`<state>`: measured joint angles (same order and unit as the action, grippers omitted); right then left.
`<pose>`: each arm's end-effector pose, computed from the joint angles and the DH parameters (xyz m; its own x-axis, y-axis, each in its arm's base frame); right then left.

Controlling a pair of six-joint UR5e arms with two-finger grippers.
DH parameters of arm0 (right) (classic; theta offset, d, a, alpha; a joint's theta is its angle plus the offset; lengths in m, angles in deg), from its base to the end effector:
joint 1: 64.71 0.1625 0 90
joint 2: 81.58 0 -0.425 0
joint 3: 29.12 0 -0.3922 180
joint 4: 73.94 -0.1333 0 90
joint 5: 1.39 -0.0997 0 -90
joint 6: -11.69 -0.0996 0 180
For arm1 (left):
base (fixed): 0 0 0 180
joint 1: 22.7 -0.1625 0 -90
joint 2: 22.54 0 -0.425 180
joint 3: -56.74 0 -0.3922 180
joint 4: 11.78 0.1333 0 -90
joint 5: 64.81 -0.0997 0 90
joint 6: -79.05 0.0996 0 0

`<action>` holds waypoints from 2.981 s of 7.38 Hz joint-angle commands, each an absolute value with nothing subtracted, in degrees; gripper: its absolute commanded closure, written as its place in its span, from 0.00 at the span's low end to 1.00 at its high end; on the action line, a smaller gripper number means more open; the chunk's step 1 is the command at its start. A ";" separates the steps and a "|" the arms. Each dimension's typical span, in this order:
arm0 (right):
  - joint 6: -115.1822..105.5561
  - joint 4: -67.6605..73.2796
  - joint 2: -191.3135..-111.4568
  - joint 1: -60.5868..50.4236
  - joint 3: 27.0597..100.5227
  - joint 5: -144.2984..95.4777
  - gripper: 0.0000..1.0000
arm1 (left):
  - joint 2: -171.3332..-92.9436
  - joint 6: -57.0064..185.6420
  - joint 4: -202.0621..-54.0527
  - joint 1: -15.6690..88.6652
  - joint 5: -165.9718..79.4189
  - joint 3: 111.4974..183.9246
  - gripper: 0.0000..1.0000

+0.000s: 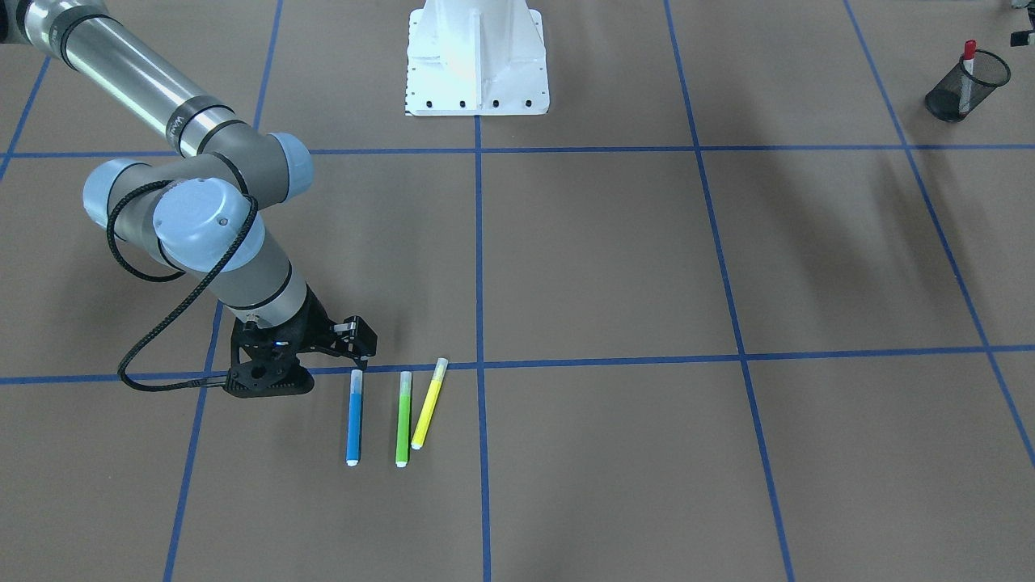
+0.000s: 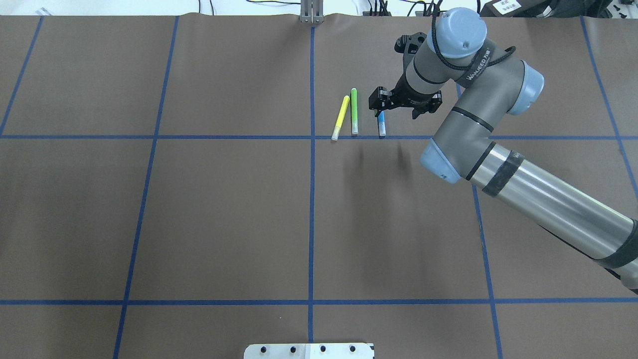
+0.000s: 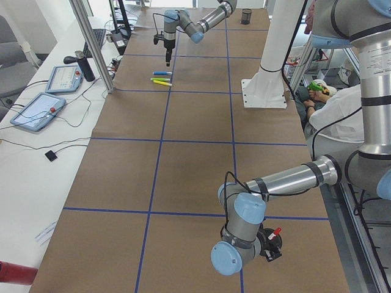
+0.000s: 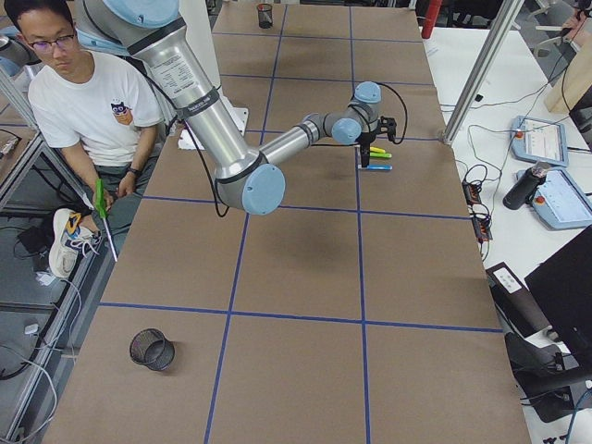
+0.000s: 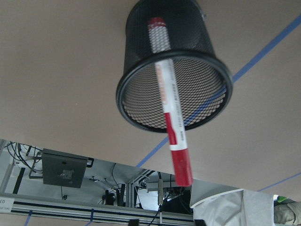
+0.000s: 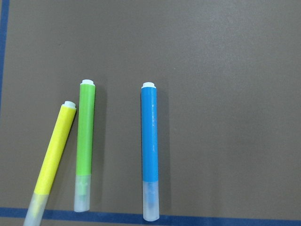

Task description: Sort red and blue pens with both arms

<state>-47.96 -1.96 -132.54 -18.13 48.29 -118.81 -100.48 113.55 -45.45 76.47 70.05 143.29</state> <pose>-0.4533 -0.6062 0.3112 0.6370 0.0206 0.7706 -0.1172 0.9906 0.0704 -0.1026 -0.2398 0.7997 0.5168 -0.4641 -0.7194 -0.2949 0.6923 -0.6586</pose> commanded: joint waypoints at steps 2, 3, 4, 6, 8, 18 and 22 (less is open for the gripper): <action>-51.67 -1.87 -130.01 -18.92 44.11 -116.80 0.02 | -108.64 108.18 -53.85 76.36 74.23 143.84 0.00; -52.38 -1.87 -129.83 -19.36 44.10 -116.61 0.02 | -111.11 106.14 -57.18 76.27 74.32 145.15 0.00; -53.25 -1.78 -130.09 -19.80 44.01 -116.61 0.02 | -112.96 101.77 -62.09 76.01 75.45 146.46 0.00; -53.61 -1.60 -130.18 -20.41 43.92 -116.53 0.04 | -115.17 92.35 -70.73 74.44 79.05 148.92 0.00; -53.44 -1.69 -130.00 -20.50 42.96 -115.65 0.08 | -115.27 90.74 -73.46 73.37 79.42 154.54 0.00; -52.65 -2.04 -127.19 -21.65 37.86 -115.03 0.49 | -115.18 82.65 -90.70 70.64 80.30 154.04 0.00; -53.00 -2.04 -127.46 -21.56 38.38 -115.21 1.00 | -115.09 82.56 -90.62 70.64 80.30 154.21 0.00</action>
